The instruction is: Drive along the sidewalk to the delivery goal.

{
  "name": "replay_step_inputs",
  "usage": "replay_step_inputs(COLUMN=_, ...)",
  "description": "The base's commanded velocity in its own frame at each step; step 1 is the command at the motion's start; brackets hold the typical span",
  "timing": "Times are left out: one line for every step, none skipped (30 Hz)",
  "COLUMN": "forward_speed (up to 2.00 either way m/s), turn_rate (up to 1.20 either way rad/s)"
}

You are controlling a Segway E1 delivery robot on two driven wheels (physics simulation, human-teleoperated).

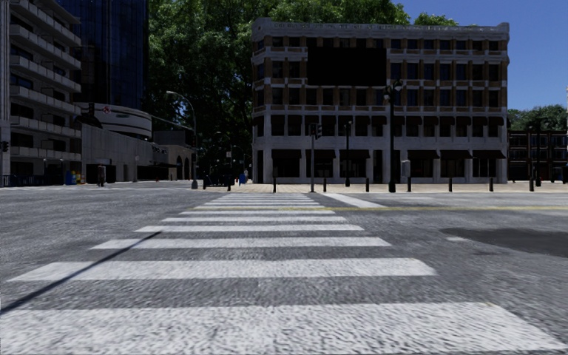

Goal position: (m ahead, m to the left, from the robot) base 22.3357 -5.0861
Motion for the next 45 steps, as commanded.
replay_step_inputs(forward_speed=2.00, turn_rate=0.00)
replay_step_inputs(forward_speed=2.00, turn_rate=0.00)
replay_step_inputs(forward_speed=2.00, turn_rate=0.00)
replay_step_inputs(forward_speed=2.00, turn_rate=0.00)
replay_step_inputs(forward_speed=2.00, turn_rate=0.00)
replay_step_inputs(forward_speed=2.00, turn_rate=0.00)
replay_step_inputs(forward_speed=2.00, turn_rate=0.00)
replay_step_inputs(forward_speed=2.00, turn_rate=0.00)
replay_step_inputs(forward_speed=2.00, turn_rate=0.09)
replay_step_inputs(forward_speed=2.00, turn_rate=0.20)
replay_step_inputs(forward_speed=2.00, turn_rate=0.20)
replay_step_inputs(forward_speed=2.00, turn_rate=0.21)
replay_step_inputs(forward_speed=2.00, turn_rate=0.01)
replay_step_inputs(forward_speed=2.00, turn_rate=0.01)
replay_step_inputs(forward_speed=2.00, turn_rate=0.00)
replay_step_inputs(forward_speed=2.00, turn_rate=0.00)
replay_step_inputs(forward_speed=2.00, turn_rate=0.00)
replay_step_inputs(forward_speed=2.00, turn_rate=0.00)
replay_step_inputs(forward_speed=2.00, turn_rate=0.00)
replay_step_inputs(forward_speed=2.00, turn_rate=0.00)
replay_step_inputs(forward_speed=2.00, turn_rate=0.00)
replay_step_inputs(forward_speed=2.00, turn_rate=0.00)
replay_step_inputs(forward_speed=2.00, turn_rate=0.00)
replay_step_inputs(forward_speed=2.00, turn_rate=0.00)
replay_step_inputs(forward_speed=2.00, turn_rate=0.00)
replay_step_inputs(forward_speed=2.00, turn_rate=0.06)
replay_step_inputs(forward_speed=2.00, turn_rate=0.29)
replay_step_inputs(forward_speed=2.00, turn_rate=0.29)
replay_step_inputs(forward_speed=2.00, turn_rate=0.37)
replay_step_inputs(forward_speed=2.00, turn_rate=0.37)
replay_step_inputs(forward_speed=2.00, turn_rate=0.37)
replay_step_inputs(forward_speed=2.00, turn_rate=0.00)
replay_step_inputs(forward_speed=2.00, turn_rate=0.00)
replay_step_inputs(forward_speed=2.00, turn_rate=0.00)
replay_step_inputs(forward_speed=2.00, turn_rate=0.00)
replay_step_inputs(forward_speed=2.00, turn_rate=0.00)
replay_step_inputs(forward_speed=2.00, turn_rate=0.00)
replay_step_inputs(forward_speed=2.00, turn_rate=0.00)
replay_step_inputs(forward_speed=2.00, turn_rate=0.00)
replay_step_inputs(forward_speed=2.00, turn_rate=0.00)
replay_step_inputs(forward_speed=2.00, turn_rate=0.00)
replay_step_inputs(forward_speed=2.00, turn_rate=0.00)
replay_step_inputs(forward_speed=2.00, turn_rate=0.00)
replay_step_inputs(forward_speed=2.00, turn_rate=0.00)
replay_step_inputs(forward_speed=2.00, turn_rate=0.00)
